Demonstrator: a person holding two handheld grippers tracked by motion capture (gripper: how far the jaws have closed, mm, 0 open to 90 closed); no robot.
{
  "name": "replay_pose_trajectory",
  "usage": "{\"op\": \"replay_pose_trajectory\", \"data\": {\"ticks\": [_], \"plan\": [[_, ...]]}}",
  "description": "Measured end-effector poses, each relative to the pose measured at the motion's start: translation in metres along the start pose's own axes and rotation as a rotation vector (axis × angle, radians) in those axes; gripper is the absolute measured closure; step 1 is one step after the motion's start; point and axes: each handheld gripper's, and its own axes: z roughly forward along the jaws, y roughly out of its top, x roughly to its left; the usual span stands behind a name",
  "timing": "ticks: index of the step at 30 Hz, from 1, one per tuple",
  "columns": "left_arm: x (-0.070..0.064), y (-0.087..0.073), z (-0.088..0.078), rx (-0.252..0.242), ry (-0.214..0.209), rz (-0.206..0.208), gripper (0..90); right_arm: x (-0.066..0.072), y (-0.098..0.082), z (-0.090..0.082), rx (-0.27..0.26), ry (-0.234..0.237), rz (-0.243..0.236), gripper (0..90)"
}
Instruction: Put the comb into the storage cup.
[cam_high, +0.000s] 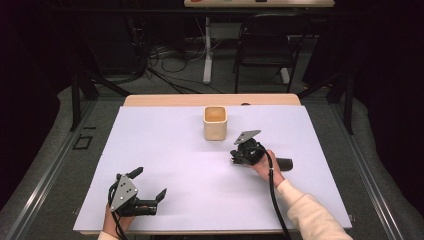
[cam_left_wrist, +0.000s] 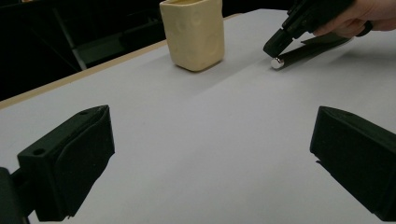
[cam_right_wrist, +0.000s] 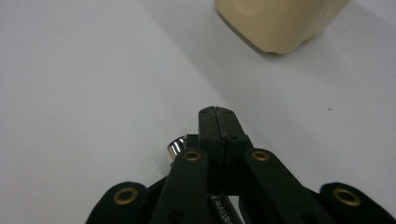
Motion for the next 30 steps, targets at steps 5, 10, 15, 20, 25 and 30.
{"op": "replay_pose_trajectory", "data": {"ticks": [5, 10, 15, 20, 25, 30], "plan": [[0.0, 0.0, 0.0, -0.001, 0.0, 0.0, 0.0, 0.001, -0.001, -0.001, 0.009, 0.015, -0.006, 90.0], [0.001, 0.0, -0.001, -0.002, 0.001, -0.001, 0.0, 0.009, -0.002, 0.0, 0.019, 0.03, -0.028, 90.0], [0.0, 0.0, -0.001, -0.002, -0.001, 0.003, 0.0, 0.014, -0.003, -0.001, 0.037, 0.038, -0.037, 90.0], [0.0, 0.0, -0.001, 0.006, -0.001, 0.002, 0.0, 0.018, -0.004, -0.002, 0.043, 0.044, -0.044, 90.0], [0.0, 0.0, -0.001, 0.007, -0.004, 0.001, 0.0, 0.021, -0.004, -0.002, 0.054, 0.051, -0.051, 90.0], [0.0, 0.0, -0.001, 0.004, -0.004, 0.002, 0.0, 0.024, -0.005, -0.005, 0.06, 0.06, -0.051, 90.0]]}}
